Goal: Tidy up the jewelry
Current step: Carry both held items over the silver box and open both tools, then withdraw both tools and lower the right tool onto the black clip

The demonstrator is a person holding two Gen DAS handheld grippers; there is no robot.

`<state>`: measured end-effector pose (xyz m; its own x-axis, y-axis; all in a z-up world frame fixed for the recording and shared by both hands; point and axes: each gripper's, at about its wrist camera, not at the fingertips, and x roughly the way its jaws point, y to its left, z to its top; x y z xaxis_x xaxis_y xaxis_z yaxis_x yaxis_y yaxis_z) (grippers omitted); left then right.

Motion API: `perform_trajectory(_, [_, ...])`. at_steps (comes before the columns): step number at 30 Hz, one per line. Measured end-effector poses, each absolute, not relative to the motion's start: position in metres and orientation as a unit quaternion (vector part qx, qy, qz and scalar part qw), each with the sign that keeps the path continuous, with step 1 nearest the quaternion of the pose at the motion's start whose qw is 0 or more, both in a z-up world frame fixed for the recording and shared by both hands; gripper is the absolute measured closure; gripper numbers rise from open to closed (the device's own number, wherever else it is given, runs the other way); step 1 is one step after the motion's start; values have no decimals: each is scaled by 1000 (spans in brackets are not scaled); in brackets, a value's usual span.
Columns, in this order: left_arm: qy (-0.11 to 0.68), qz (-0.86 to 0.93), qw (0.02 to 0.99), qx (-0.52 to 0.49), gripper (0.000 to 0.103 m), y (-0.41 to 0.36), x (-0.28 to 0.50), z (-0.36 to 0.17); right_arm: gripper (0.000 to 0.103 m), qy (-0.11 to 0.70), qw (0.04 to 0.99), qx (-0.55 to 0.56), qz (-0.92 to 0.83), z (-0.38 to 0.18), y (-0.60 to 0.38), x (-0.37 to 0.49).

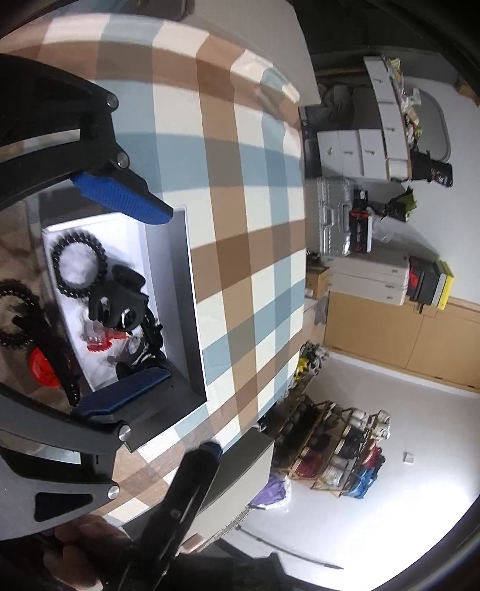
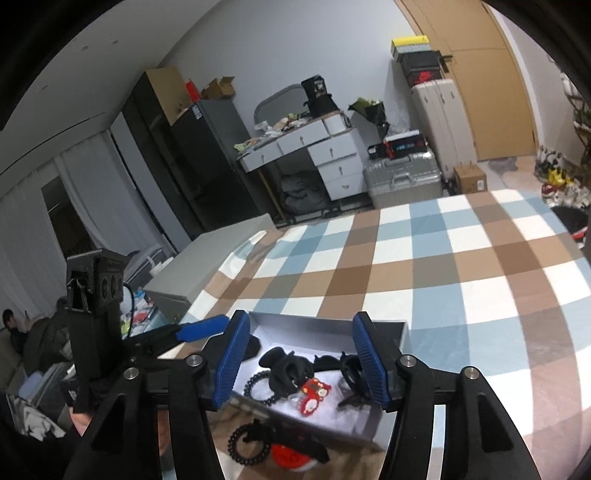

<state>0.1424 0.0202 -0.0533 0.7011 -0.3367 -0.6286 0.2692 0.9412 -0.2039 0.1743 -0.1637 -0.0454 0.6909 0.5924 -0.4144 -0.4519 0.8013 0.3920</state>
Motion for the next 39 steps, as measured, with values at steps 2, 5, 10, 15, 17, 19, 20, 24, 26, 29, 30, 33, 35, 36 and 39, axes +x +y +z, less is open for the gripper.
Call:
perform_trajectory(2, [345, -158, 923, -58, 26, 25, 136, -52, 39, 264, 912, 130, 286, -43, -166, 168])
perform_trajectory(5, [340, -143, 927, -67, 24, 31, 128, -52, 30, 254, 917, 119, 282, -38, -166, 153])
perform_trajectory(10, [317, -116, 937, -92, 24, 45, 110, -49, 24, 240, 920, 110, 288, -34, -165, 134])
perform_trajectory(15, [306, -89, 943, -93, 24, 49, 96, -49, 21, 235, 923, 106, 286, -34, -165, 119])
perform_trajectory(17, [302, -82, 945, -92, 20, 50, 93, -51, 17, 235, 923, 110, 283, -36, -165, 115])
perform_trajectory(19, [303, -71, 946, -91, 20, 51, 89, -54, 14, 236, 923, 111, 282, -39, -164, 110])
perform_trajectory(20, [304, -68, 946, -92, 20, 52, 88, -56, 13, 237, 923, 109, 281, -41, -164, 108])
perform_trajectory(24, [311, -53, 946, -77, 17, 51, 79, -61, 10, 244, 925, 93, 276, -51, -160, 102])
perform_trajectory(26, [309, -44, 948, -65, 14, 52, 73, -64, 10, 254, 924, 93, 271, -58, -160, 100])
perform_trajectory(29, [310, -33, 948, -68, 7, 57, 66, -68, 8, 271, 919, 99, 268, -69, -160, 98])
perform_trajectory(30, [311, -32, 947, -75, 6, 61, 65, -71, 5, 280, 917, 101, 265, -74, -159, 98])
perform_trajectory(33, [315, -32, 945, -84, 4, 67, 60, -78, 2, 306, 911, 93, 261, -89, -152, 100])
perform_trajectory(35, [317, -26, 944, -82, 4, 69, 57, -82, 2, 330, 906, 77, 254, -98, -144, 104])
perform_trajectory(36, [318, -24, 944, -83, 4, 71, 56, -84, 2, 338, 904, 72, 253, -101, -141, 106])
perform_trajectory(39, [319, -18, 943, -90, 4, 76, 54, -87, 2, 357, 898, 57, 250, -111, -132, 113])
